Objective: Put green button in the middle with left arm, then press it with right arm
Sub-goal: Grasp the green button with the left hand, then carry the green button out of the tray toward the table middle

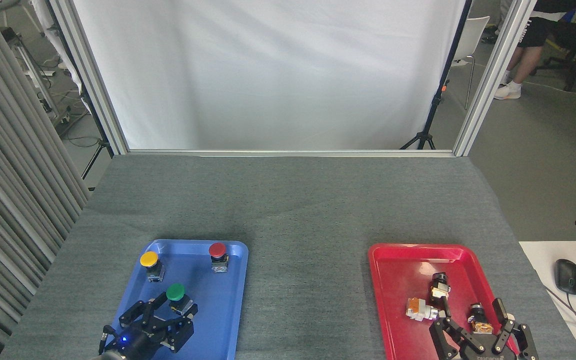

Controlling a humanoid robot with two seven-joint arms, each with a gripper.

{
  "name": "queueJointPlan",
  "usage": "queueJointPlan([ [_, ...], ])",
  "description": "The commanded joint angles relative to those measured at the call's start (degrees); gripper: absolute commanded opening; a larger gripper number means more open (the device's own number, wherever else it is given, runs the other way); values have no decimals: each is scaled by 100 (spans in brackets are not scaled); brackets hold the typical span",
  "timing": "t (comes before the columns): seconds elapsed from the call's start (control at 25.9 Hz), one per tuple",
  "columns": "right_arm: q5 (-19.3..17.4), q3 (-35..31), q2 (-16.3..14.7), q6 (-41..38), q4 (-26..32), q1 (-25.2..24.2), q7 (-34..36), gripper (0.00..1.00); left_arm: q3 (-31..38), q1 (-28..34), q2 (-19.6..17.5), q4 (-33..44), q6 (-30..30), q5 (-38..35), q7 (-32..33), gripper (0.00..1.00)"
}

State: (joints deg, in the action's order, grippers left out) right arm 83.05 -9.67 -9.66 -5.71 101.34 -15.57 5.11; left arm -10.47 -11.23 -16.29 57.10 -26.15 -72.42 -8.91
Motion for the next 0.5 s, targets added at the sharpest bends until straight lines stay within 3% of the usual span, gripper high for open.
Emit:
queueJointPlan([
  [0.0, 1, 0, 8, -1, 0, 2, -1, 100, -17, -46, 65, -85, 22, 0, -5, 60],
  [0.23, 1, -9, 8, -1, 0, 2, -1, 100, -17, -2, -5, -85, -75, 0, -67, 17],
  [0.39, 1, -9, 8, -1, 0, 10, -1, 100, -8, -11, -67, -32, -444, 27, -102, 2],
  [0.46, 1, -9, 26, -1, 0, 2, -1, 100, -8, -11, -84, 29, -602, 44, -164, 0],
])
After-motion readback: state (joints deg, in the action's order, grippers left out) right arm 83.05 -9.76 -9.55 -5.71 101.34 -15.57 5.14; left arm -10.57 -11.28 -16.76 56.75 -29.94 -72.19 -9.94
